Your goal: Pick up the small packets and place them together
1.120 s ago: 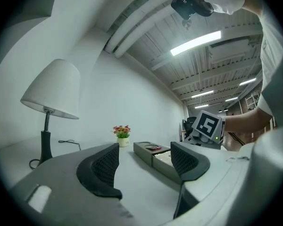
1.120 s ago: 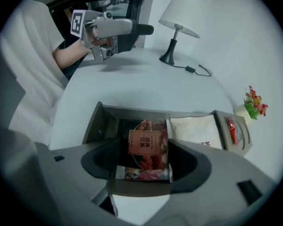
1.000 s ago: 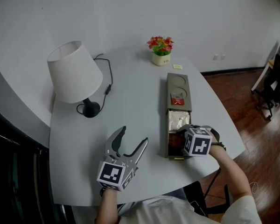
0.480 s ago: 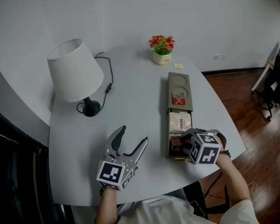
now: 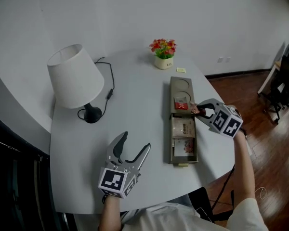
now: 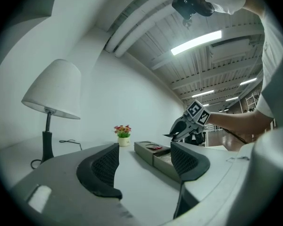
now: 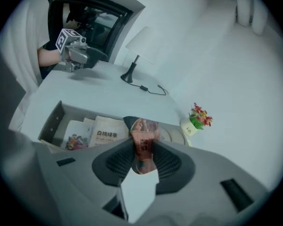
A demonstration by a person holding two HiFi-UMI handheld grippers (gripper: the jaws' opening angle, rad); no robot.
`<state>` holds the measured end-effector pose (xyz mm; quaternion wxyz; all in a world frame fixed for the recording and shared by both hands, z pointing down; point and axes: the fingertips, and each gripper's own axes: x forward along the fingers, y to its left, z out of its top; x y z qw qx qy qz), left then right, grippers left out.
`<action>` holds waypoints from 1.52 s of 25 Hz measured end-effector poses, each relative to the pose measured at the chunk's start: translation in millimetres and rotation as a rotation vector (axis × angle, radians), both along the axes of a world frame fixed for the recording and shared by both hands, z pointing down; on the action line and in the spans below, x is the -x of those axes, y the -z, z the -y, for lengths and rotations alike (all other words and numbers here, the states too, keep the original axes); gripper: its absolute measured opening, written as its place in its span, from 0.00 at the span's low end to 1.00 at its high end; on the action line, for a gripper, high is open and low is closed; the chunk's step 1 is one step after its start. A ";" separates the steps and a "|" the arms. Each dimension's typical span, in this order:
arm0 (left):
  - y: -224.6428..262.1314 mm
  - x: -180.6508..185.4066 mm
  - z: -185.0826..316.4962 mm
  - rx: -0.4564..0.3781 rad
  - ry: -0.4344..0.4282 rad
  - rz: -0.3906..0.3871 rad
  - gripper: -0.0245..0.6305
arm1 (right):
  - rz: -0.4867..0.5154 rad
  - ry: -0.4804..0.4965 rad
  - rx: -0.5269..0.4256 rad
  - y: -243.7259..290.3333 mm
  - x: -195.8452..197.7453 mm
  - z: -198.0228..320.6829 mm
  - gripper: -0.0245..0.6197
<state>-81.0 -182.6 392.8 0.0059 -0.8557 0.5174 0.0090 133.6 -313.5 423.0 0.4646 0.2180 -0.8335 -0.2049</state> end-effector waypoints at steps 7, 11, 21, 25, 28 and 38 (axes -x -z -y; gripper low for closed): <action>0.4 5.8 2.2 -0.001 0.018 0.002 0.56 | 0.001 0.028 0.073 -22.1 12.2 49.5 0.27; -2.1 6.4 3.9 0.006 0.020 0.001 0.56 | 0.024 0.029 0.118 -30.5 21.3 57.6 0.28; -2.4 12.9 5.9 0.012 0.030 -0.004 0.56 | 0.045 0.020 0.159 -30.7 15.6 64.8 0.30; -2.6 12.4 4.4 0.010 0.030 -0.004 0.56 | 0.057 0.036 0.189 -32.9 12.9 64.9 0.31; -2.6 12.1 3.6 0.016 0.035 -0.012 0.56 | 0.032 0.053 0.208 -35.6 11.7 64.3 0.33; 2.9 10.5 0.6 0.003 0.023 -0.013 0.56 | 0.181 0.086 0.192 -1.6 20.6 47.7 0.44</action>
